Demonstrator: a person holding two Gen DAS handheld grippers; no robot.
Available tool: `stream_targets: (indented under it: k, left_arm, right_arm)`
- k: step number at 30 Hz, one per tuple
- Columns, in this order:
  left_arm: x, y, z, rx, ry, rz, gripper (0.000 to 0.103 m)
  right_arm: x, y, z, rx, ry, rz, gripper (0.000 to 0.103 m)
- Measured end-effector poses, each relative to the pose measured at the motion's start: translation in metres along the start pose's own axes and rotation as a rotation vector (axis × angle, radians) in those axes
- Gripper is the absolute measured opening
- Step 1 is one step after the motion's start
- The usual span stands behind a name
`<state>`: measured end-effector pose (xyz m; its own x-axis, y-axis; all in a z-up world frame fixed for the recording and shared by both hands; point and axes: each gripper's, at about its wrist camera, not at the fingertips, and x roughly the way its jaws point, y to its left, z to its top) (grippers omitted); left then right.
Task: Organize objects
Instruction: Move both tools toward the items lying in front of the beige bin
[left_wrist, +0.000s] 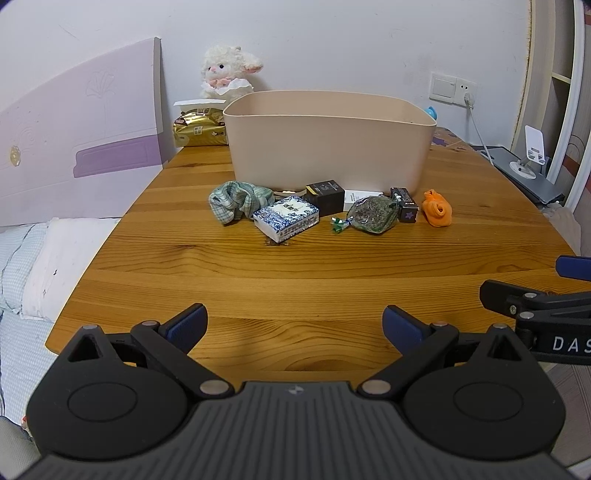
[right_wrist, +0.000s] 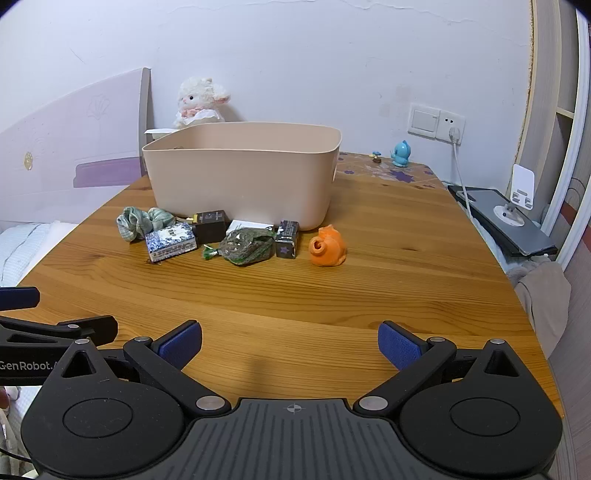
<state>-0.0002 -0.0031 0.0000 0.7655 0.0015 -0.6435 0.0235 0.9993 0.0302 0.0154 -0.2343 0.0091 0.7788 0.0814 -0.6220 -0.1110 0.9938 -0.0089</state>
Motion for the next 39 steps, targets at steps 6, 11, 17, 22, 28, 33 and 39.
stream_targets:
  k: [6,11,17,22,28,33,39]
  left_arm:
    - [0.000,0.000,0.000,-0.001,0.000,0.000,0.101]
    - [0.000,0.000,0.000,0.000,0.001,0.000,0.101]
    - [-0.001,0.003,-0.001,0.002,0.006,0.007,0.101]
    - [0.000,0.003,-0.001,0.002,0.008,0.008,0.101]
    - [0.001,0.003,-0.001,0.002,0.009,0.010,0.101]
    - [0.004,0.004,0.004,0.001,0.010,0.009,0.101]
    - [0.008,0.004,0.013,0.003,0.004,0.013,0.101]
  right_arm:
    - [0.000,0.000,0.000,0.001,0.000,-0.001,0.103]
    - [-0.001,-0.002,-0.001,0.002,-0.002,-0.002,0.103]
    - [0.000,-0.003,-0.002,0.005,0.001,-0.003,0.103]
    - [0.000,-0.003,-0.002,0.007,0.002,-0.005,0.103]
    - [0.003,-0.005,0.000,0.015,0.002,-0.007,0.103]
    - [0.003,-0.008,0.005,0.024,-0.005,-0.012,0.103]
    - [0.008,-0.012,0.013,0.037,-0.007,-0.017,0.103]
